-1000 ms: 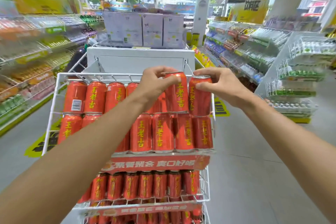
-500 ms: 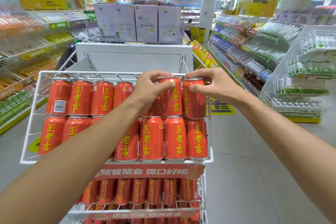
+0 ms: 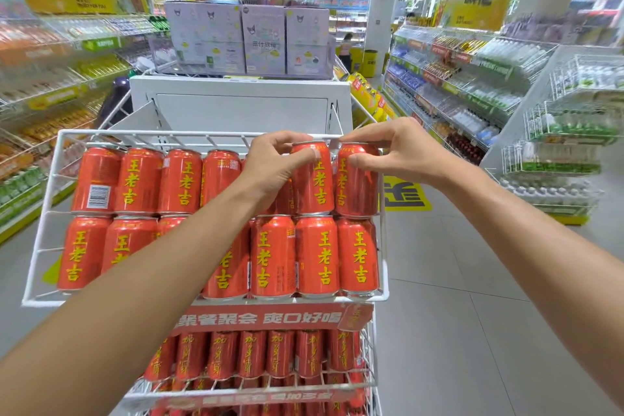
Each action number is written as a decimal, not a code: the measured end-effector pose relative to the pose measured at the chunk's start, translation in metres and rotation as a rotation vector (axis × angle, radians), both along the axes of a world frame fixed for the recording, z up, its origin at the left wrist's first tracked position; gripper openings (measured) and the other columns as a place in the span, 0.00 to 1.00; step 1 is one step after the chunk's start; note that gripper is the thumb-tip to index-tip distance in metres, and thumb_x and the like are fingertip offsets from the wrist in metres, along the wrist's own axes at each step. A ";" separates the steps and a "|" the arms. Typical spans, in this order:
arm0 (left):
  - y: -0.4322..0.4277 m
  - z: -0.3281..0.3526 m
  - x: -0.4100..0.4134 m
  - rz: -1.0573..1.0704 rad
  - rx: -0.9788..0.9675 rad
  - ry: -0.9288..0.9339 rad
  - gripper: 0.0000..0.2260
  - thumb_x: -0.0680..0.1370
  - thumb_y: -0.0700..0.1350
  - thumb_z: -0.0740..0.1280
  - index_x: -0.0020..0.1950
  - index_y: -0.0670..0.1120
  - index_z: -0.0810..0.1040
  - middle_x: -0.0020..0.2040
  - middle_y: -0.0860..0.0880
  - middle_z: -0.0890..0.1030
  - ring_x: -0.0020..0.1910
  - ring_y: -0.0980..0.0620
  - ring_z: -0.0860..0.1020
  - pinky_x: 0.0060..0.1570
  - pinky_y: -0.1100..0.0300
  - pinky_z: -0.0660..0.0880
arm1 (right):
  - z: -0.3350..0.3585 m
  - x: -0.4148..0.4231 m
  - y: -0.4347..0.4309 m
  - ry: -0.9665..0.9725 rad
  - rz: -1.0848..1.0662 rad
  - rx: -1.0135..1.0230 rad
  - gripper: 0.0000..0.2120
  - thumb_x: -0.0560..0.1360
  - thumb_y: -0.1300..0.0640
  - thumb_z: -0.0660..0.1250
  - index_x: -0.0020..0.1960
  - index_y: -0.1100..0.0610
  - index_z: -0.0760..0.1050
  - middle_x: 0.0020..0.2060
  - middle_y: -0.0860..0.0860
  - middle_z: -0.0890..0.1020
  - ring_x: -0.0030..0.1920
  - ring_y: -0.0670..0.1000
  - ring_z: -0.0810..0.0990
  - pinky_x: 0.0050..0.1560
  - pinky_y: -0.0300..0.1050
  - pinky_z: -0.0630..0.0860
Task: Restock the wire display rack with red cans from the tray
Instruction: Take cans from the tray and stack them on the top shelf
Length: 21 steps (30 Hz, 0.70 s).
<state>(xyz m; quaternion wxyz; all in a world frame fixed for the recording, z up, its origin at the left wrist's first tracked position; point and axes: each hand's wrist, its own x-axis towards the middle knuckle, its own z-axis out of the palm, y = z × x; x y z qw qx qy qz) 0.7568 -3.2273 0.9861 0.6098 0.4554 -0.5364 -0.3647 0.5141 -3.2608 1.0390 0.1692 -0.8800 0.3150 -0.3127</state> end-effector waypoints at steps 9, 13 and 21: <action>-0.002 -0.001 -0.002 0.002 0.023 0.027 0.19 0.65 0.43 0.80 0.54 0.39 0.86 0.52 0.33 0.85 0.47 0.43 0.84 0.56 0.45 0.82 | 0.008 -0.003 -0.002 0.187 0.000 -0.292 0.13 0.78 0.55 0.73 0.62 0.53 0.85 0.54 0.48 0.87 0.52 0.47 0.83 0.54 0.52 0.81; -0.003 -0.001 0.000 0.013 0.023 0.019 0.16 0.67 0.41 0.78 0.53 0.41 0.86 0.45 0.39 0.85 0.44 0.45 0.82 0.47 0.53 0.82 | 0.001 -0.004 -0.009 0.238 -0.030 -0.373 0.16 0.75 0.57 0.77 0.62 0.56 0.85 0.53 0.52 0.87 0.50 0.53 0.83 0.52 0.55 0.81; -0.007 -0.005 0.001 -0.003 0.029 -0.002 0.15 0.68 0.42 0.80 0.53 0.43 0.85 0.50 0.34 0.85 0.45 0.45 0.83 0.47 0.52 0.80 | -0.012 -0.001 -0.014 0.265 -0.065 -0.414 0.23 0.73 0.46 0.77 0.62 0.57 0.82 0.50 0.51 0.84 0.49 0.52 0.82 0.50 0.49 0.79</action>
